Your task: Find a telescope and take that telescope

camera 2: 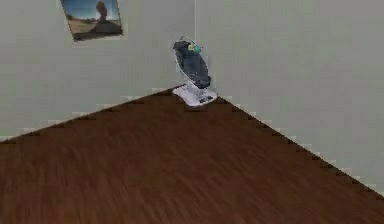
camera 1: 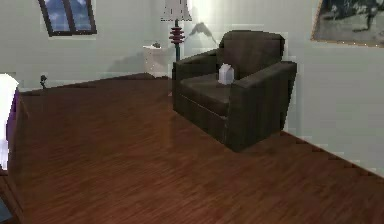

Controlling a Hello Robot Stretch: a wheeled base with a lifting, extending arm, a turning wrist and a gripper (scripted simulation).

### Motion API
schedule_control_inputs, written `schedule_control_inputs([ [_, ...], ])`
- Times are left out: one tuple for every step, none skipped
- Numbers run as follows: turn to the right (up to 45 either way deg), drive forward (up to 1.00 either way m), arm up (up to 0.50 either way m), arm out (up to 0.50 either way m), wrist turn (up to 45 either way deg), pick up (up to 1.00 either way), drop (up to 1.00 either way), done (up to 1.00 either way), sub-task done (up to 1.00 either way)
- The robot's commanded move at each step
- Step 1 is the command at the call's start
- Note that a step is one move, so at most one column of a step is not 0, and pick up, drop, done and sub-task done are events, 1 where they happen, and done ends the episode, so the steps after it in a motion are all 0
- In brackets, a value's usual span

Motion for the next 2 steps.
schedule_control_inputs([
  [0.0, 0.75, 0.00, 0.00, 0.0, 0.00, 0.00, 0.00, 0.00],
  [-33.0, 0.00, 0.00, 0.00, 0.0, 0.00, 0.00, 0.00, 0.00],
])
